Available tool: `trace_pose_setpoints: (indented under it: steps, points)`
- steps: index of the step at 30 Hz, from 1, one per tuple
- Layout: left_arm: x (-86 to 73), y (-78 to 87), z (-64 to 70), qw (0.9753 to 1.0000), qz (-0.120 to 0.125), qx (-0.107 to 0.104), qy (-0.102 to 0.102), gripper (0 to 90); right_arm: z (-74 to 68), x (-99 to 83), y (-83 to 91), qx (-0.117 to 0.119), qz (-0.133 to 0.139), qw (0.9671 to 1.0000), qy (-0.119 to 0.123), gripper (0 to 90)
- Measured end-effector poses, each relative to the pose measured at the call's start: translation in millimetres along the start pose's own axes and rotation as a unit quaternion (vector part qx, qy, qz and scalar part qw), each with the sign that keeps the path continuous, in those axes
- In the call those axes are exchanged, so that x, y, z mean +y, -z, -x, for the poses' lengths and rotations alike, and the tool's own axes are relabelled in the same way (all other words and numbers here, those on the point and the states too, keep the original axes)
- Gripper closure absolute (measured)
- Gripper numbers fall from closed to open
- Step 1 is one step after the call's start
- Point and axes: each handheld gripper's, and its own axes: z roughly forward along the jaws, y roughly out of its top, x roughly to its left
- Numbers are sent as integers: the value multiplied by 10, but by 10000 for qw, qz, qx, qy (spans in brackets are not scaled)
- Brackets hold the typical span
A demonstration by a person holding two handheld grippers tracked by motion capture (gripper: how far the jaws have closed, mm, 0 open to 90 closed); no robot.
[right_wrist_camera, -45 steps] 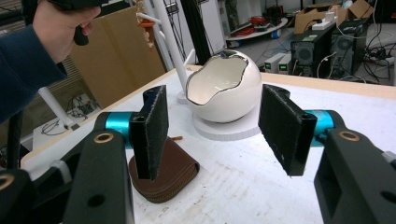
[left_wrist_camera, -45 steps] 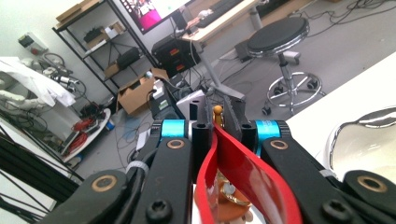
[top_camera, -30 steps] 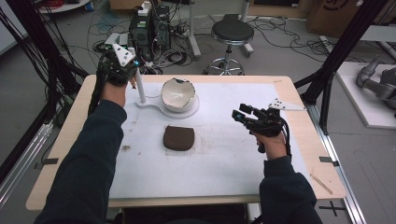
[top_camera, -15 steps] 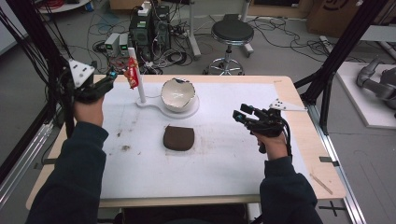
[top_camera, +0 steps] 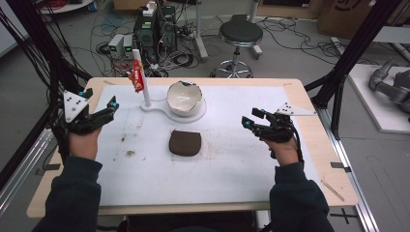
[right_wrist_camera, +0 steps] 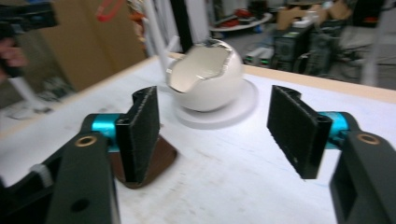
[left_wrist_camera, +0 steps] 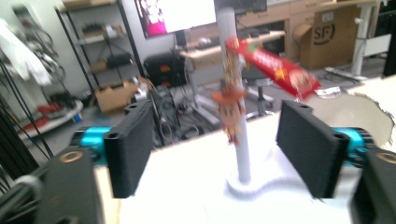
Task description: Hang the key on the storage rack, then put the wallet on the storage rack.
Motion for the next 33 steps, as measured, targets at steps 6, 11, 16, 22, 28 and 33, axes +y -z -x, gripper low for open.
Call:
trace_pose_setpoints:
  steps: [6,11,16,22,28,33]
  points:
    - [-301,81,12,9974,-218,-398,565,193,66,-36,98,-727,-358,9956,467,244]
    - [-467,101,75,9951,-464,-573,659,193,144,-117,179,-1199,-727,9868,815,220]
    - [-567,73,156,9950,-445,-678,583,194,195,-175,190,-1273,-854,9855,731,217]
    - [-608,100,195,9947,-447,-749,545,194,220,-190,166,-1302,-850,9857,642,217]
    - [-596,113,158,9948,-378,-704,629,194,182,-179,165,-1189,-782,9878,632,217]
    - [-642,85,139,9935,-481,-743,712,195,187,-198,171,-1147,-771,9889,550,217]
